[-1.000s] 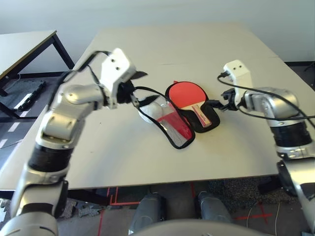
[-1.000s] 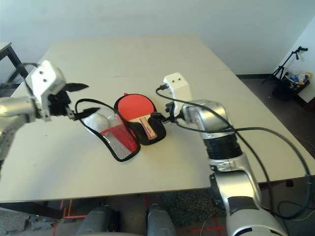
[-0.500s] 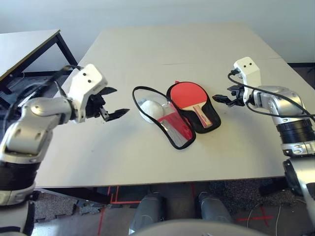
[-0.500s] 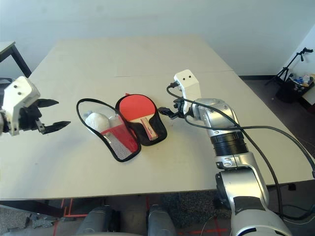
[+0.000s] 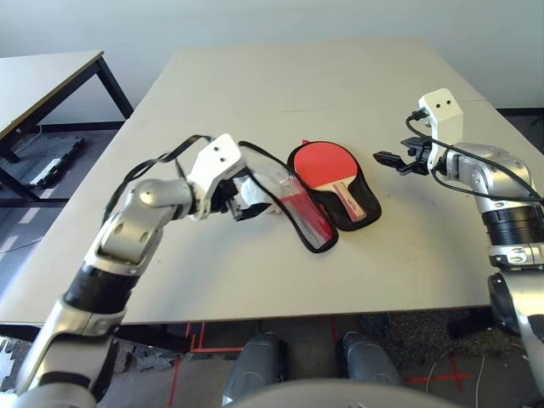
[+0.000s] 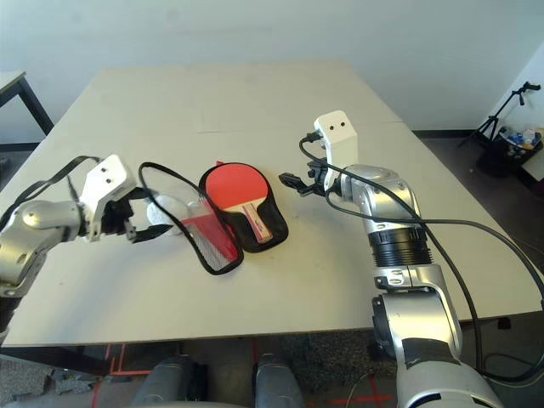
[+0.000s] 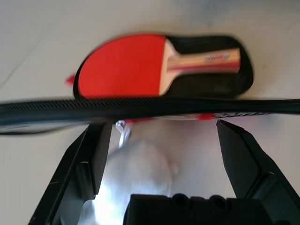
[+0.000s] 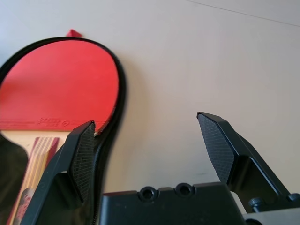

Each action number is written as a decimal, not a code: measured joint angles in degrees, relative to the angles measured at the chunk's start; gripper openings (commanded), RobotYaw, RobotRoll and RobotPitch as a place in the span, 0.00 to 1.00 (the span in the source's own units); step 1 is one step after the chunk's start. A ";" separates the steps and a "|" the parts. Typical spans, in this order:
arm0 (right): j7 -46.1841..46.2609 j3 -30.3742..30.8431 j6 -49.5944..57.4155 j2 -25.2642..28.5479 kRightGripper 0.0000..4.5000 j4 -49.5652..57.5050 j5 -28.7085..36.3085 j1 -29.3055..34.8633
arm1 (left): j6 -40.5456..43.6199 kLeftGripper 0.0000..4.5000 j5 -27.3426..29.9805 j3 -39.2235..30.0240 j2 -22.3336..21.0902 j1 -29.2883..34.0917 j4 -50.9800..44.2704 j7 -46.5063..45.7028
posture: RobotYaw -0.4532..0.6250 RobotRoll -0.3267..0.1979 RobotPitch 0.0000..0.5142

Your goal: Store the ping-pong paddle in its case and zip it.

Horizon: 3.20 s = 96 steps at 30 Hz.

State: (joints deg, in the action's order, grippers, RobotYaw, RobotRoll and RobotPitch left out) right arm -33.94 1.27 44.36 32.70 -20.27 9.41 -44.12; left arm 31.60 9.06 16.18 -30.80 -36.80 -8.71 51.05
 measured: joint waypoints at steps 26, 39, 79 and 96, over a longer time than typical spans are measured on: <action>-13.97 -2.77 -2.20 2.18 1.00 -6.16 3.77 4.80 | -5.10 1.00 -4.74 -0.44 -3.27 0.31 1.57 2.20 | 0.47 0.62 0.01; -16.09 -0.63 -0.48 -4.05 1.00 -7.63 4.15 6.36 | -0.86 1.00 -2.30 -2.41 -6.60 2.80 -3.60 2.75 | 0.48 0.62 0.02; -8.53 -8.83 24.64 -6.64 0.00 9.45 15.37 17.48 | 1.79 1.00 -0.64 -2.36 -7.88 3.66 -6.02 2.34 | 0.48 0.62 0.02; -2.95 -16.01 36.98 -4.82 0.00 30.26 24.28 31.67 | 1.17 1.00 -0.95 -2.07 -7.55 4.26 -5.90 2.15 | 0.46 0.62 0.04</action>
State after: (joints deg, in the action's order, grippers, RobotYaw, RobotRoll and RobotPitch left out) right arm -36.89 -14.74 81.34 27.88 9.99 33.69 -12.45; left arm 32.77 8.11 14.11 -38.36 -32.54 -14.61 53.20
